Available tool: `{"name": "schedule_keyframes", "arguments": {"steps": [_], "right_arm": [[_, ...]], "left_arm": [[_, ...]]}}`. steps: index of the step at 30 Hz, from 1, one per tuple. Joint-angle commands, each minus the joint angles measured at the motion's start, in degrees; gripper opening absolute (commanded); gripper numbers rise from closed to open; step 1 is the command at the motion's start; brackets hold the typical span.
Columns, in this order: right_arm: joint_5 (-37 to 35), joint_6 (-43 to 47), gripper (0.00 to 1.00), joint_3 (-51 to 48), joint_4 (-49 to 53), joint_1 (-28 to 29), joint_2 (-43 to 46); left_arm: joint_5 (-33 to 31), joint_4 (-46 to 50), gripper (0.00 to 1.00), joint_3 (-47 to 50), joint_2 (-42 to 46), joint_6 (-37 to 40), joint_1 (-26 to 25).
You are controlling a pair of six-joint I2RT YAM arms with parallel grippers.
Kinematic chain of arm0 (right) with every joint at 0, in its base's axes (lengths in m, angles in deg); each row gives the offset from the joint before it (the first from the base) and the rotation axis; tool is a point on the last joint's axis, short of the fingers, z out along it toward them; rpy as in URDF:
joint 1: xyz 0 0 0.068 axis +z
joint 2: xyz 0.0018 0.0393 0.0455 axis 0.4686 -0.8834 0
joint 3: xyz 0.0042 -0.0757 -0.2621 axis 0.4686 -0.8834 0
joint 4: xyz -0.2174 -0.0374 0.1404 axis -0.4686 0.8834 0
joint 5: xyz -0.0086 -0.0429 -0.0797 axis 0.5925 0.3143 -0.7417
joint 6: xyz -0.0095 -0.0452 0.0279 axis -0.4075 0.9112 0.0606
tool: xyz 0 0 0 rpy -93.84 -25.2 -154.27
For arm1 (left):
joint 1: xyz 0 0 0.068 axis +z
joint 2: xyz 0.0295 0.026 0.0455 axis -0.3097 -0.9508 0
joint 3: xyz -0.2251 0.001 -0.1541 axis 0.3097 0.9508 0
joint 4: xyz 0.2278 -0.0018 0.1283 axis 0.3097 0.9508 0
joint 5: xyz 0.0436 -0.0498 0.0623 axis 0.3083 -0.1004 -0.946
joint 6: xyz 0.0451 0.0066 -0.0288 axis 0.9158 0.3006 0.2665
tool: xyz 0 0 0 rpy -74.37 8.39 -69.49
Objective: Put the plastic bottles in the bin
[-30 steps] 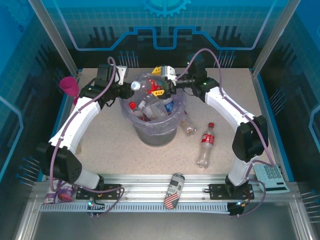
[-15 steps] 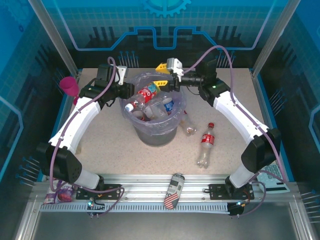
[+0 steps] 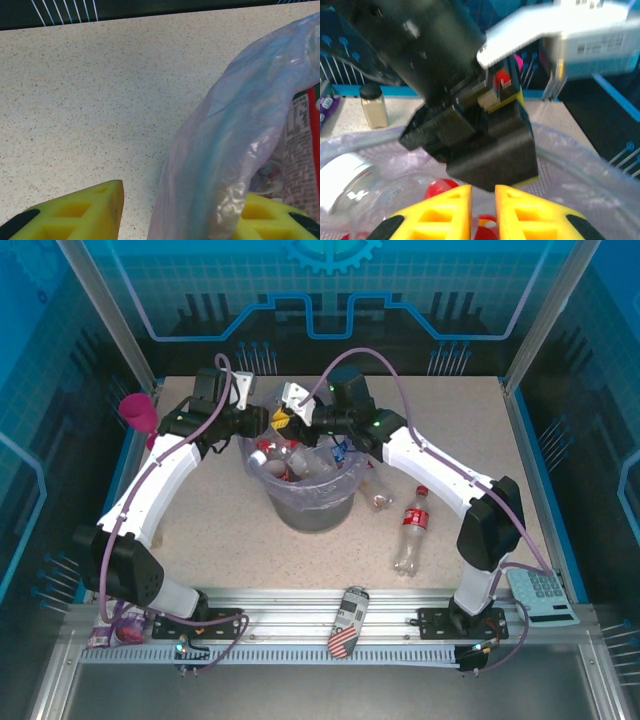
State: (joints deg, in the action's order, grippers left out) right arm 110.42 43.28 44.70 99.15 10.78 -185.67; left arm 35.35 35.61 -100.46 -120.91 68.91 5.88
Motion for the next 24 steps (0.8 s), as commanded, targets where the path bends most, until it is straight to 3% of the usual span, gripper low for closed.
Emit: {"name": "schedule_keyframes", "arguments": {"steps": [1,7,15,20,24], "right_arm": [[-1.5,-0.7,0.19,-3.2,2.1,1.0,0.6],[-2.1,-0.1,0.21,-2.4,3.9,0.9,1.3],[-4.1,-2.1,0.48,4.7,5.5,0.7,5.2],[-9.1,-3.1,0.67,1.8,6.3,0.3,10.7],[-15.2,-6.6,0.72,-3.5,7.9,-1.4,16.8]], "left_arm": [[-3.1,8.2,0.46,4.4,-4.9,1.2,-0.2],[-2.8,8.2,0.46,4.4,-4.9,1.1,-0.2],[-2.8,8.2,0.46,4.4,-4.9,1.1,-0.2],[-2.6,8.2,0.46,4.3,-4.9,1.0,-0.2],[-2.6,8.2,0.46,4.4,-4.8,1.0,-0.2]]}}
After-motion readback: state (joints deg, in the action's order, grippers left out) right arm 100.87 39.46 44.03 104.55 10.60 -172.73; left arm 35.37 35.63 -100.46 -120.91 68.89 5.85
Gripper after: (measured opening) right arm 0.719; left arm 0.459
